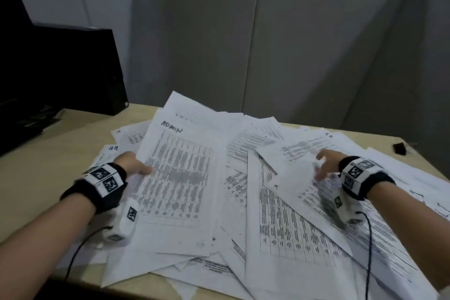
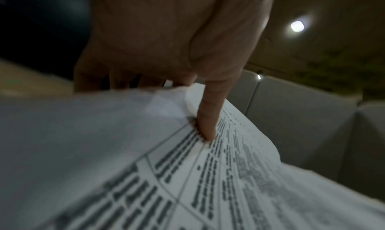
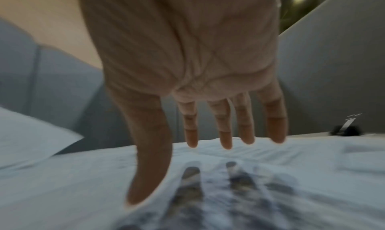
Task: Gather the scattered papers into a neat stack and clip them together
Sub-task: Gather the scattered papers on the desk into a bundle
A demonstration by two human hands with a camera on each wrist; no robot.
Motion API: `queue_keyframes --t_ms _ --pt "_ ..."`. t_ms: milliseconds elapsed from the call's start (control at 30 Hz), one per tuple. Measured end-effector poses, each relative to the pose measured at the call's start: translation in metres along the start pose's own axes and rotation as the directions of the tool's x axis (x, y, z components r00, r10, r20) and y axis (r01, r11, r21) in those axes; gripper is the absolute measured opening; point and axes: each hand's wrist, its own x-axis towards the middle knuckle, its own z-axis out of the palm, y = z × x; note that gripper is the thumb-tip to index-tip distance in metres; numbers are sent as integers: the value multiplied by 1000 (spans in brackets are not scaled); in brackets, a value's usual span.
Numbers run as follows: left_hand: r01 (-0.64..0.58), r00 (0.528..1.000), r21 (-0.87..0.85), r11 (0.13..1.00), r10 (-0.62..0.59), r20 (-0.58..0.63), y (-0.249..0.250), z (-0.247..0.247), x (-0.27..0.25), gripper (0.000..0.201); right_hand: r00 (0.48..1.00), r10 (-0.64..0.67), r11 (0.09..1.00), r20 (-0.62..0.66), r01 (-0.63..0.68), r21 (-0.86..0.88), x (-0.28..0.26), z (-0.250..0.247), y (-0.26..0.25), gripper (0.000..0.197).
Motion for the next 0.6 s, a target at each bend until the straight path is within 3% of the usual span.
queue_keyframes --t_ms 67,133,233,333,400,467,600 --pt "45 999 109 993 -45 -2 -11 -1 6 48 994 95 990 45 -90 -107 0 -1 20 71" --pt "70 997 155 985 -71 4 -12 0 5 47 982 163 985 98 -158 -64 -2 2 36 90" --pt "80 996 103 991 -84 37 -5 3 0 49 978 136 988 157 -146 57 -5 5 40 112" --pt "79 994 28 996 -81 68 1 10 1 59 989 75 995 131 -83 56 -10 9 34 109" --pt "80 996 -53 995 -78 30 5 14 2 72 992 61 994 107 -70 85 -7 18 34 97" --pt "89 996 -120 989 -88 12 6 15 3 90 995 58 995 81 -64 71 -10 26 31 66" --pt "122 990 -144 982 -111 84 4 17 -2 103 999 9 995 49 -14 100 -9 25 30 36"
